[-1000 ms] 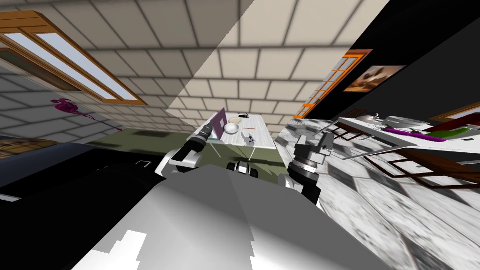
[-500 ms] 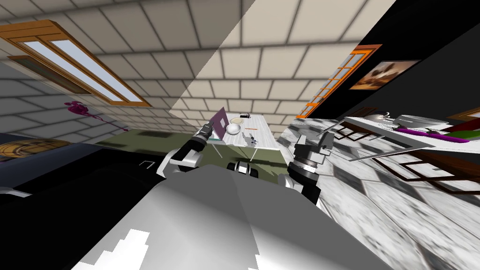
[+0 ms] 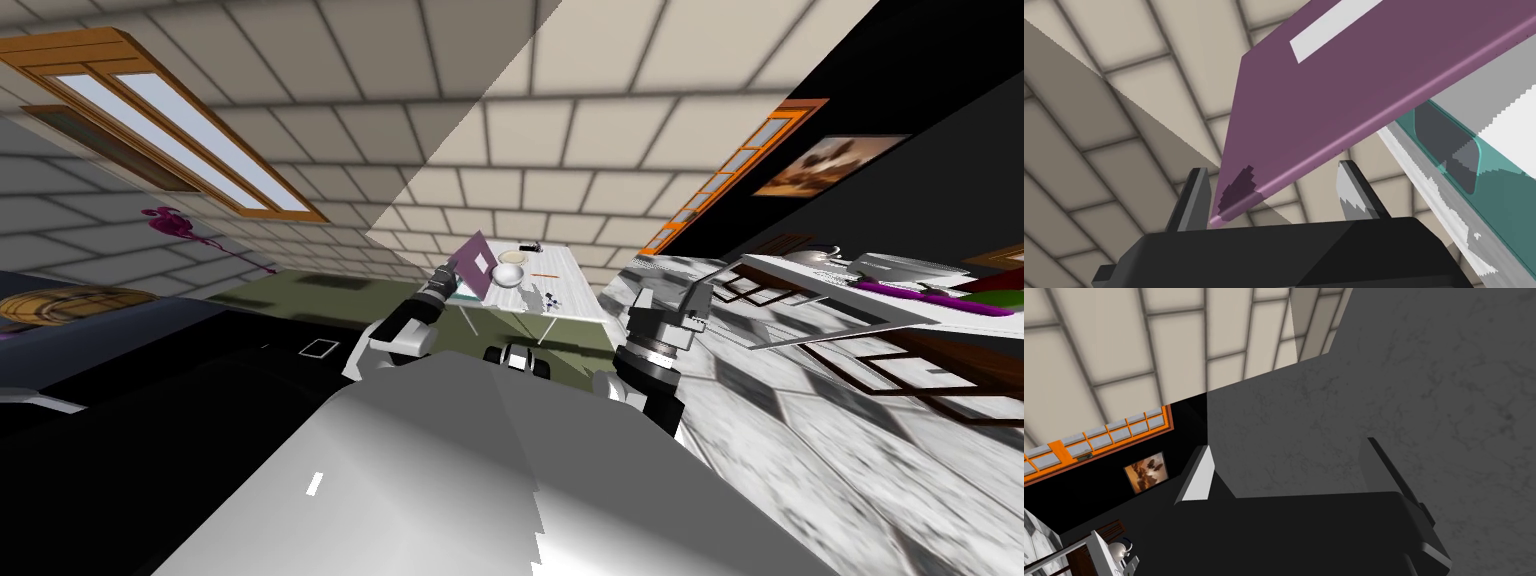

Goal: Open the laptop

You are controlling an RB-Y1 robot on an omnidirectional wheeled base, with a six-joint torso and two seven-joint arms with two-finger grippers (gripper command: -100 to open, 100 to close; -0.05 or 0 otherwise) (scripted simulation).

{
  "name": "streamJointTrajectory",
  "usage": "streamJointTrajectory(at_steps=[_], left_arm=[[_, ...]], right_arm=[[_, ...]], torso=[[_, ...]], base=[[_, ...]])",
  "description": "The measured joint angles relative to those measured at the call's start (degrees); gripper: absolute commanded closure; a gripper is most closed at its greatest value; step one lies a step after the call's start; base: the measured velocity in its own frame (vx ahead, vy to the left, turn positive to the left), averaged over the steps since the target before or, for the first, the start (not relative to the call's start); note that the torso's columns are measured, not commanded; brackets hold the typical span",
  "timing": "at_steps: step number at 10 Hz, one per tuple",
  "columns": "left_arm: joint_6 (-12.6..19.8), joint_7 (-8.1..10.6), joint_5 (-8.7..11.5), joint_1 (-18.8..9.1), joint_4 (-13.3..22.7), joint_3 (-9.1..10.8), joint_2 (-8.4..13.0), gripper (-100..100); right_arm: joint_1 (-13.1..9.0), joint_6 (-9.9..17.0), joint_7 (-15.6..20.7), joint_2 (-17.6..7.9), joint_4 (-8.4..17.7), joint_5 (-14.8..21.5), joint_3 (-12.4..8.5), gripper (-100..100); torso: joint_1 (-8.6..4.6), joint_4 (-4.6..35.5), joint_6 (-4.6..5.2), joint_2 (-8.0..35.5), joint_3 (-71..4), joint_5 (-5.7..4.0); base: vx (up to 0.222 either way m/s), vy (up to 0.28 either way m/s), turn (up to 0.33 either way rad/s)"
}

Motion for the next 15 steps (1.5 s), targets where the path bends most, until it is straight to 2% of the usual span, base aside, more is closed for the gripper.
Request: streamJointTrajectory(at_steps=[1,2,10,12,13,15], left_arm=[[0.1,0.19,0.1,0.0,0.1,0.03,-0.1,100],[-0.4,0.91,0.8,-0.8,1.3,-0.16,-1.0,100],[-6.2,8.49,7.1,-5.2,11.2,-2.43,-8.4,100],[-6.6,8.97,7.5,-5.7,12.4,-2.55,-8.9,100],[-7.5,9.54,8.1,-6.1,13.7,-2.85,-9.6,-100],[-5.5,10.17,8.9,-4.8,10.4,-2.13,-9.2,-100]], right_arm=[[0.0,0.0,0.0,0.0,0.0,0.0,0.0,0],[0.0,0.0,0.0,0.0,0.0,0.0,0.0,0],[0.0,0.0,0.0,0.0,0.0,0.0,0.0,0],[0.0,0.0,0.0,0.0,0.0,0.0,0.0,0],[0.0,0.0,0.0,0.0,0.0,0.0,0.0,0],[0.0,0.0,0.0,0.0,0.0,0.0,0.0,0]], torso=[[-0.19,0.0,0.03,0.1,0.1,-0.07],[-0.05,0.0,0.08,0.1,0.1,0.01],[0.07,0.1,-0.06,0.2,0.1,0.0],[-0.08,0.1,-0.01,0.1,0.1,-0.06],[0.05,0.1,-0.03,0.2,0.1,0.0],[-0.14,0.0,-0.02,-0.1,0.0,-0.04]], base=[[-0.031,0.078,0.055],[-0.048,0.108,0.027],[-0.031,0.079,0.019],[-0.023,0.052,0.022],[0.017,0.03,0.01],[0.055,-0.024,0.019]])
